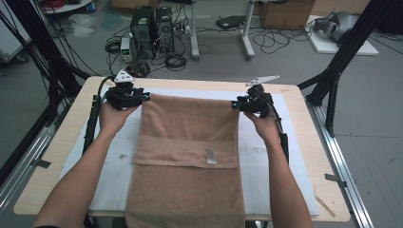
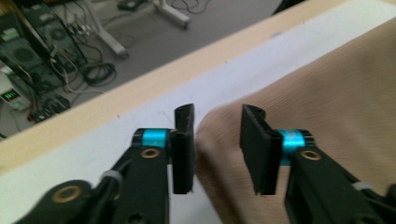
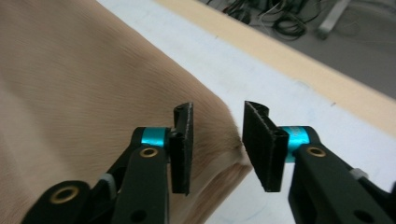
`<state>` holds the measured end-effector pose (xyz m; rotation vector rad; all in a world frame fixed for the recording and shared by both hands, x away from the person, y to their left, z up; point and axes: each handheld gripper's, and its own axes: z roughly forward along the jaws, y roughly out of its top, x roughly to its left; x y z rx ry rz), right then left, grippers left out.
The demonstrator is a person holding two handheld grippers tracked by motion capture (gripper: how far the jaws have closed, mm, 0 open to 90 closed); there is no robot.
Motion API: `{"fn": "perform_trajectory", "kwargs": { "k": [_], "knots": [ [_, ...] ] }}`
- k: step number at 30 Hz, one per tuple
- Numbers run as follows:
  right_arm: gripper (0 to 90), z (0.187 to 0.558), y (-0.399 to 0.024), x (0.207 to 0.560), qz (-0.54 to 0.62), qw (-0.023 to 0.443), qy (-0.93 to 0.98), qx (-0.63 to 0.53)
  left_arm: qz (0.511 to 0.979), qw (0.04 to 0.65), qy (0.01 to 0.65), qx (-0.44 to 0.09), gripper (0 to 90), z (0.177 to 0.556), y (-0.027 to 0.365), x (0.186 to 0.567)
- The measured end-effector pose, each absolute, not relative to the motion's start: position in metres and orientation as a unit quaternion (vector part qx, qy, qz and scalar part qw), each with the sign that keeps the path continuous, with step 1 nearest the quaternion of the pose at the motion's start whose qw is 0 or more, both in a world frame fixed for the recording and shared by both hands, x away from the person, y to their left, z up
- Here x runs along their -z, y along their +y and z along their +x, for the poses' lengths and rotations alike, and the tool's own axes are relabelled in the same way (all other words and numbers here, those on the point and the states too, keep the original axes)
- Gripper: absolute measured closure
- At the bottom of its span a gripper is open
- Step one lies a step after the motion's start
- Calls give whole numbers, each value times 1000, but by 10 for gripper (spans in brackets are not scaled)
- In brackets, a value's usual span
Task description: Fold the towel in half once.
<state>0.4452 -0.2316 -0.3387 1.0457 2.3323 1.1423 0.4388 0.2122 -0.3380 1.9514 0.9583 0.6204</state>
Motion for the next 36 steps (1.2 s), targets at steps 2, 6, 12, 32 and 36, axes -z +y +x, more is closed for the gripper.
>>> {"fn": "perform_trajectory", "kwargs": {
  "k": [2,6,12,32,36],
  "knots": [
    [583,439,-236,344,368,170,822,-401,780,431,382,-245,608,433,219,344],
    [520,424,-238,351,364,151,830,-395,781,438,377,-236,591,416,228,355],
    [460,394,-234,356,344,157,835,-400,791,442,363,-215,533,387,230,371],
    [422,323,-228,409,314,139,848,-404,822,436,320,-182,411,310,229,418],
    [434,320,-226,423,317,126,850,-402,835,418,313,-175,413,307,224,424]
  ]
}}
